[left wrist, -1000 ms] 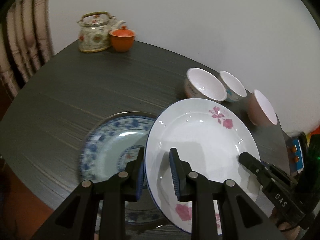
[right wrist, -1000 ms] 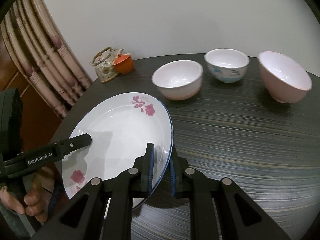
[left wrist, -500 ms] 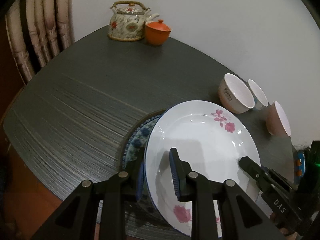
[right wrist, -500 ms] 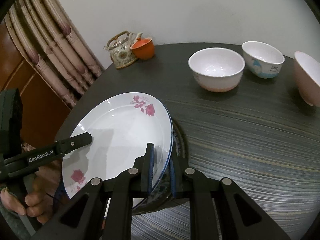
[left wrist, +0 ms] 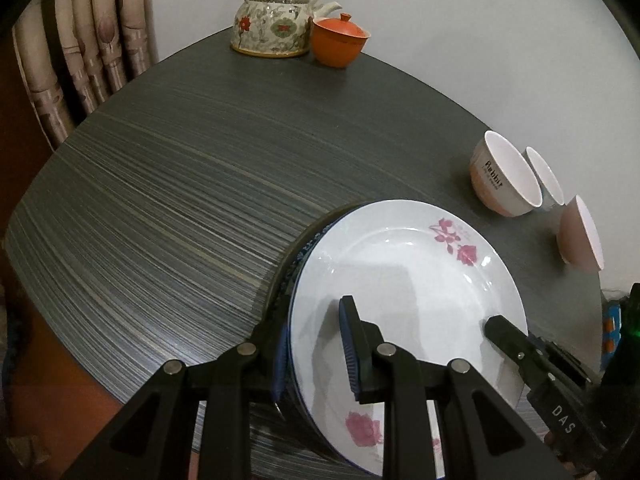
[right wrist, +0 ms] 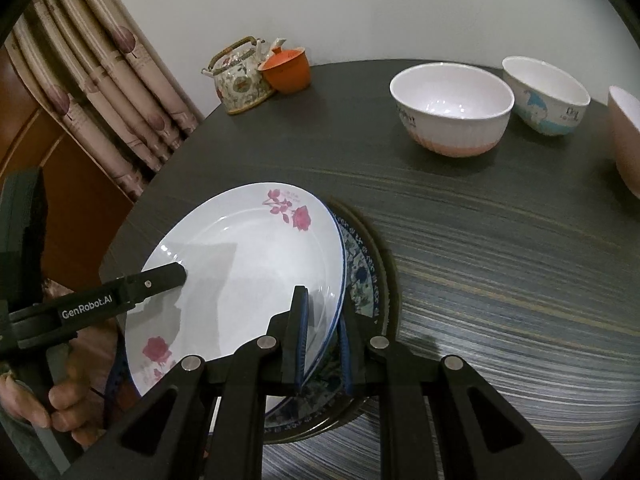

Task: Organize plates and bowls
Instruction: 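Carry the flowered plate over the blue-and-white plate stack and lower it, then open the left tool and release the flowered plate onto the stack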

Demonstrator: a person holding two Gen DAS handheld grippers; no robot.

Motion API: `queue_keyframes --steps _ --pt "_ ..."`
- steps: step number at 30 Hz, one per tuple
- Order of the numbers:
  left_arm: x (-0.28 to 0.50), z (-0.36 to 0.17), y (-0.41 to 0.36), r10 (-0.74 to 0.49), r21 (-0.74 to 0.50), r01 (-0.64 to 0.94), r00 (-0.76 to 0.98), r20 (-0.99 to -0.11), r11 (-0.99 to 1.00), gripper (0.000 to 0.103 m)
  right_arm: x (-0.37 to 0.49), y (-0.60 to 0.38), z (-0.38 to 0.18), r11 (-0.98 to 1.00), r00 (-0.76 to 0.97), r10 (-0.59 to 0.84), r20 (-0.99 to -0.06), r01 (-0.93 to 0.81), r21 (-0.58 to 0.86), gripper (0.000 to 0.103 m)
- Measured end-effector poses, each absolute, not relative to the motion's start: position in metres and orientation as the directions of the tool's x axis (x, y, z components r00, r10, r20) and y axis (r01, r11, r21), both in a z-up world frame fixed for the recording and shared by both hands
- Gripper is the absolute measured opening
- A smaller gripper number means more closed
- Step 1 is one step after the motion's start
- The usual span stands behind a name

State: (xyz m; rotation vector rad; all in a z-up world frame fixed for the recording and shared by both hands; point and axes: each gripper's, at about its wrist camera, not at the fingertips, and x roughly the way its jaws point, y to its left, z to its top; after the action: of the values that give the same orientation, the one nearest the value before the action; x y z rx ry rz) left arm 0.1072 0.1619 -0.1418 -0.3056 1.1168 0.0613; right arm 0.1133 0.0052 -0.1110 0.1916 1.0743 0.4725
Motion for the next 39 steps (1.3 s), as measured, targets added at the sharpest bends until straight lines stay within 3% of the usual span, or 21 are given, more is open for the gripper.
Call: queue_keyframes --steps 15,26,28,39 --pt "0.116 -0.149 0.151 -0.08 -0.176 -0.185 0.435 -0.897 0.967 0.023 0.123 0.009 -0.124 0.895 0.334 0.438 -0.835 -0.249 0.37 0.018" --pt "0.119 -0.147 0.154 -0.089 -0.188 -0.202 0.418 -0.904 0.961 0.028 0.134 0.033 -0.119 0.923 0.267 0.357 -0.895 -0.248 0.294 0.035" --pt "0.12 -0.147 0.154 -0.1 -0.198 -0.195 0.42 -0.902 0.961 0.036 0.138 0.04 -0.118 0.93 0.247 0.326 -0.913 -0.255 0.263 0.038" --pt "0.12 -0.143 0.144 -0.081 -0.163 -0.168 0.409 -0.909 0.972 0.053 0.144 0.059 -0.115 0.949 0.218 0.25 -0.943 -0.246 0.195 0.051"
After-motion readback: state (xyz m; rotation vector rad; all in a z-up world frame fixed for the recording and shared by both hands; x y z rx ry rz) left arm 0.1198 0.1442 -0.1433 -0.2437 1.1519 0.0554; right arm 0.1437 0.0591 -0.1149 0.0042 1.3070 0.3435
